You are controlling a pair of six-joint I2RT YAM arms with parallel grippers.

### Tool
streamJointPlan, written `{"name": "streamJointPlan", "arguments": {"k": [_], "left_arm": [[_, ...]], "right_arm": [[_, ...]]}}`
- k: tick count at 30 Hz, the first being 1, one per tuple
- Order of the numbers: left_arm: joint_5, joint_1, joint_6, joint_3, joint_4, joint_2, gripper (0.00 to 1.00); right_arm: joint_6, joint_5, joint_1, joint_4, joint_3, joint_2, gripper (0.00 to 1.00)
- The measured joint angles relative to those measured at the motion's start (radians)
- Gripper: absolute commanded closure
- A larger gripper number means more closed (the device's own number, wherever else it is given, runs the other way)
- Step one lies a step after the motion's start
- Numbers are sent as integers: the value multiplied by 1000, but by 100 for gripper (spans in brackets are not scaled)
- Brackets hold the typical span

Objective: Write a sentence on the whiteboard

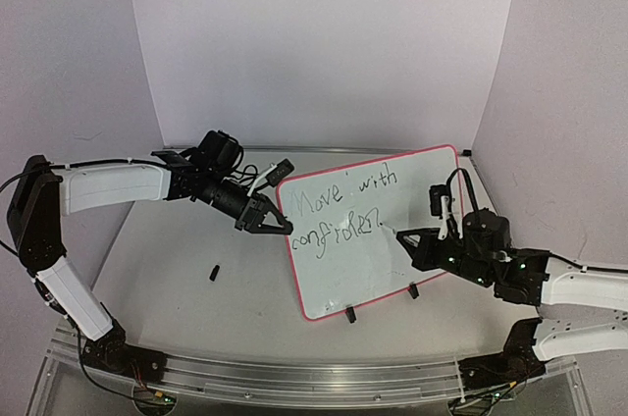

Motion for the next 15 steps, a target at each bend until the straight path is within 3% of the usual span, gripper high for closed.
{"name": "streamJointPlan", "arguments": {"k": [6,15], "left_arm": [[0,0,3,0,0,0,100],[-1,-1,-2,0,-1,0,100]], "right_arm": [[-6,36,0,12,0,-61,100],[-48,61,-4,29,19,49,100]]}}
